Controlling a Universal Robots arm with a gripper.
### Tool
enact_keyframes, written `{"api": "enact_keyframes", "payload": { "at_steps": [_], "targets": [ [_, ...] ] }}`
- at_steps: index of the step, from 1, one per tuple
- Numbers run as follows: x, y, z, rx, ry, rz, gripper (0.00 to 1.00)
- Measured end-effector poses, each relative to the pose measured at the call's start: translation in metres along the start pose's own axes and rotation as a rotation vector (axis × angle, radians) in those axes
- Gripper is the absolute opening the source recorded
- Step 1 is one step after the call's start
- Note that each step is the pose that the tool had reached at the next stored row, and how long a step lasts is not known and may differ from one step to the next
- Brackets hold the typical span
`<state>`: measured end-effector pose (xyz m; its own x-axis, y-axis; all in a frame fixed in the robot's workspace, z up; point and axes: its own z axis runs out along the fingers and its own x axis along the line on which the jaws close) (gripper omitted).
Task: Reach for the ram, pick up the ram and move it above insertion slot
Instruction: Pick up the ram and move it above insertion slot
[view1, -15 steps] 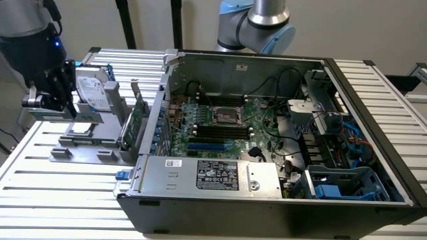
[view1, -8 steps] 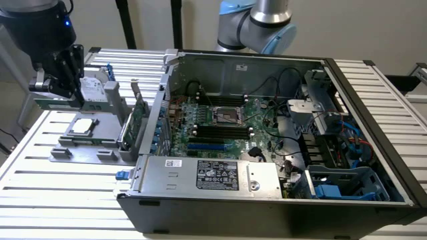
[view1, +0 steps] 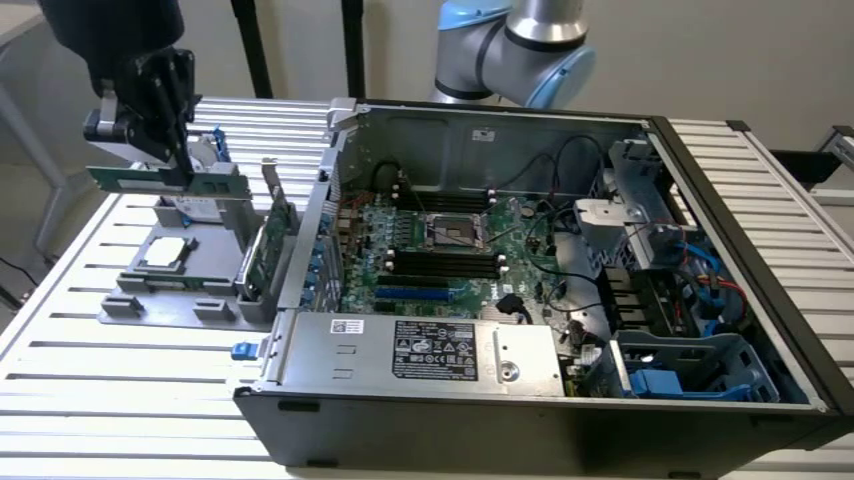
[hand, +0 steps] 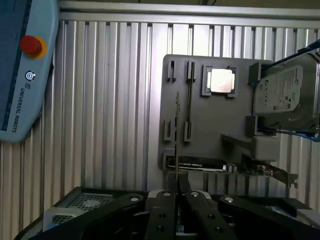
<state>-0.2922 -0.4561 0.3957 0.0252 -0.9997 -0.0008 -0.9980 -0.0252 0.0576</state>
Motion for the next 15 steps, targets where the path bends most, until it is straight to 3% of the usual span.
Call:
{"api": "enact_keyframes", "payload": {
  "at_steps": [10, 15],
  "targets": [
    [0.001, -0.0431, -0.0419, -0.0088, -0.0004, 0.000, 0.13],
    [0.002, -0.0658, -0.0462, -0.0098, -0.0011, 0.000, 0.13]
  ]
}}
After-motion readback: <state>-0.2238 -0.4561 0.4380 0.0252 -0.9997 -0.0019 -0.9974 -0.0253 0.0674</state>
